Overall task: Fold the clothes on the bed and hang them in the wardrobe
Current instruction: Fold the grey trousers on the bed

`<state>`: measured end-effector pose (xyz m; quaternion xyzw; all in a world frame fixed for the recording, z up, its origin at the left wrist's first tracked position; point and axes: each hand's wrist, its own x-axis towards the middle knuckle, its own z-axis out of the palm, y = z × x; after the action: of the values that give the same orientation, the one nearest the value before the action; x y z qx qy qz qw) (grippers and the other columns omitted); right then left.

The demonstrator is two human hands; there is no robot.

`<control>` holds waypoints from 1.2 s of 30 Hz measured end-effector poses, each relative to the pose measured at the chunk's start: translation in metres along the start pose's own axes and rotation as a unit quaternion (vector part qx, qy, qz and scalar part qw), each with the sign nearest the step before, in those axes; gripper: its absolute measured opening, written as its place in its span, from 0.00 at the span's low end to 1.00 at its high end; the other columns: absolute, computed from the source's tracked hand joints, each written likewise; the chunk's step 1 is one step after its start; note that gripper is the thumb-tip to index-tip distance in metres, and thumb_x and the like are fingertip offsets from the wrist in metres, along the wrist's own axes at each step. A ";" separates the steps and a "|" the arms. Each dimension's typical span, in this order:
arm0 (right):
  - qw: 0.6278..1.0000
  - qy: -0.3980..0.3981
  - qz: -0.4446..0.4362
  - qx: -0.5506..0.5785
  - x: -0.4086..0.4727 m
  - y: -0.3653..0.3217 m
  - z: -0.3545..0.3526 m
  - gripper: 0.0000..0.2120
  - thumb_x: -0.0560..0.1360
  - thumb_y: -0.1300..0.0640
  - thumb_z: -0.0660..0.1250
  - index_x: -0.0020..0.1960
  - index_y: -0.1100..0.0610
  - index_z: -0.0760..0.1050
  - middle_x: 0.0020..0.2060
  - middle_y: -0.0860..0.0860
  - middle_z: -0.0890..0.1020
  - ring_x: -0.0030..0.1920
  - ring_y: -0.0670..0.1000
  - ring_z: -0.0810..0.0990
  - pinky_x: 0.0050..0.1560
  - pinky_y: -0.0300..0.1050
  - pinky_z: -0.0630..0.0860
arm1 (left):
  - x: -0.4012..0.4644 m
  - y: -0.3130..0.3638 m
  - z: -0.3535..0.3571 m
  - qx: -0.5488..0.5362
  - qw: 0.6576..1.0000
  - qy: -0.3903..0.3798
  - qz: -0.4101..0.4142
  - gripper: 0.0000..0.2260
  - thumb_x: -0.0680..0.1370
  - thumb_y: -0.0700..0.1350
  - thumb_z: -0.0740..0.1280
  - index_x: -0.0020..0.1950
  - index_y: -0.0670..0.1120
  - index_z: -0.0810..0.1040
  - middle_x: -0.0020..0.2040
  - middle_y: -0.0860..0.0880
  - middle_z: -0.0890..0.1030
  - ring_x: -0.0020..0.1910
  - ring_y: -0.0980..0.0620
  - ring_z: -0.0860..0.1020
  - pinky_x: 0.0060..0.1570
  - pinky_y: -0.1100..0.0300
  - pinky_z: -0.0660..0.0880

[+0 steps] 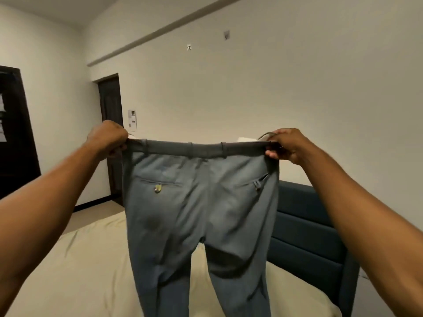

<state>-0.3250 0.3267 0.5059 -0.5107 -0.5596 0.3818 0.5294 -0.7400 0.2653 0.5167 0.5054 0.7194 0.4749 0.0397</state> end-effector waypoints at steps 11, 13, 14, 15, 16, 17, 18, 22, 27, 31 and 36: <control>0.981 -0.120 -0.024 0.152 0.002 -0.018 0.005 0.04 0.79 0.60 0.64 0.52 0.55 0.77 0.55 0.54 0.84 0.52 0.52 0.84 0.52 0.50 0.80 | -0.018 0.012 -0.024 -0.302 0.952 -0.043 -0.002 0.09 0.83 0.40 0.58 0.52 0.42 0.78 0.38 0.47 0.84 0.42 0.52 0.80 0.43 0.57 0.77; 0.983 -0.130 -0.070 0.114 0.005 -0.022 0.006 0.10 0.77 0.61 0.68 0.58 0.56 0.77 0.56 0.52 0.84 0.57 0.51 0.83 0.56 0.54 0.77 | -0.017 0.013 -0.031 -0.268 0.960 -0.057 0.066 0.01 0.81 0.41 0.65 0.51 0.46 0.76 0.46 0.48 0.81 0.45 0.54 0.78 0.47 0.58 0.75; 0.987 -0.113 -0.087 0.073 0.003 -0.024 0.008 0.10 0.77 0.62 0.68 0.58 0.56 0.76 0.54 0.53 0.85 0.56 0.51 0.83 0.56 0.54 0.78 | -0.015 0.012 -0.031 -0.211 0.972 -0.047 0.090 0.03 0.79 0.41 0.69 0.50 0.47 0.75 0.46 0.49 0.79 0.45 0.54 0.76 0.47 0.58 0.74; 0.991 -0.085 -0.096 0.030 0.002 -0.026 0.009 0.07 0.78 0.61 0.68 0.55 0.56 0.76 0.49 0.53 0.86 0.53 0.52 0.84 0.55 0.53 0.78 | -0.014 0.010 -0.030 -0.157 0.981 -0.018 0.109 0.05 0.78 0.41 0.71 0.50 0.47 0.76 0.44 0.50 0.78 0.45 0.53 0.76 0.46 0.58 0.74; 0.994 -0.062 -0.095 -0.010 -0.001 -0.029 0.010 0.03 0.79 0.60 0.67 0.52 0.56 0.76 0.43 0.53 0.87 0.48 0.53 0.85 0.52 0.51 0.79 | -0.012 0.008 -0.028 -0.129 0.984 0.026 0.117 0.05 0.77 0.42 0.71 0.51 0.47 0.77 0.42 0.52 0.78 0.45 0.52 0.76 0.44 0.60 0.73; 0.993 -0.051 -0.090 -0.050 -0.002 -0.032 0.011 0.02 0.80 0.58 0.66 0.50 0.55 0.75 0.38 0.52 0.86 0.43 0.54 0.85 0.48 0.50 0.79 | -0.010 0.007 -0.029 -0.130 0.982 0.067 0.116 0.05 0.77 0.42 0.71 0.52 0.47 0.79 0.40 0.53 0.79 0.46 0.51 0.77 0.43 0.61 0.73; 0.991 -0.041 -0.090 -0.088 -0.003 -0.035 0.009 0.04 0.81 0.56 0.65 0.48 0.56 0.75 0.34 0.53 0.85 0.38 0.54 0.84 0.44 0.48 0.80 | -0.008 0.006 -0.031 -0.145 0.979 0.092 0.111 0.05 0.78 0.42 0.69 0.53 0.47 0.80 0.40 0.53 0.80 0.47 0.51 0.78 0.43 0.61 0.74; 0.912 0.186 -0.294 -0.218 0.001 -0.047 0.005 0.09 0.78 0.50 0.66 0.45 0.55 0.80 0.39 0.54 0.83 0.40 0.55 0.79 0.44 0.47 0.75 | 0.000 0.007 -0.049 -0.211 0.946 0.200 0.147 0.09 0.78 0.48 0.68 0.57 0.50 0.79 0.52 0.48 0.82 0.54 0.49 0.81 0.59 0.51 0.77; 0.937 0.195 -0.286 -0.037 -0.004 -0.011 0.038 0.10 0.74 0.48 0.72 0.48 0.51 0.73 0.48 0.51 0.75 0.48 0.51 0.73 0.49 0.44 0.69 | -0.028 -0.007 0.004 -0.178 0.974 0.118 0.079 0.24 0.76 0.58 0.72 0.65 0.44 0.75 0.62 0.40 0.79 0.62 0.41 0.76 0.60 0.52 0.73; 0.973 0.111 -0.180 -0.088 -0.001 0.045 0.068 0.09 0.77 0.54 0.68 0.45 0.55 0.69 0.38 0.51 0.75 0.37 0.50 0.71 0.37 0.46 0.65 | -0.050 -0.026 0.036 -0.131 0.979 0.134 0.075 0.15 0.83 0.51 0.61 0.48 0.44 0.83 0.46 0.42 0.83 0.47 0.41 0.80 0.49 0.50 0.76; 0.975 0.179 -0.128 -0.025 0.002 0.042 0.045 0.09 0.78 0.51 0.68 0.45 0.54 0.69 0.39 0.48 0.76 0.45 0.54 0.75 0.42 0.45 0.68 | -0.028 -0.037 0.006 -0.108 0.979 0.170 -0.018 0.18 0.86 0.49 0.55 0.53 0.39 0.79 0.51 0.39 0.80 0.49 0.41 0.76 0.52 0.48 0.74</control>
<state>-0.3622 0.3417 0.4594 -0.5077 -0.5260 0.1993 0.6526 -0.7488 0.2464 0.4754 0.3971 0.6691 0.6278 -0.0210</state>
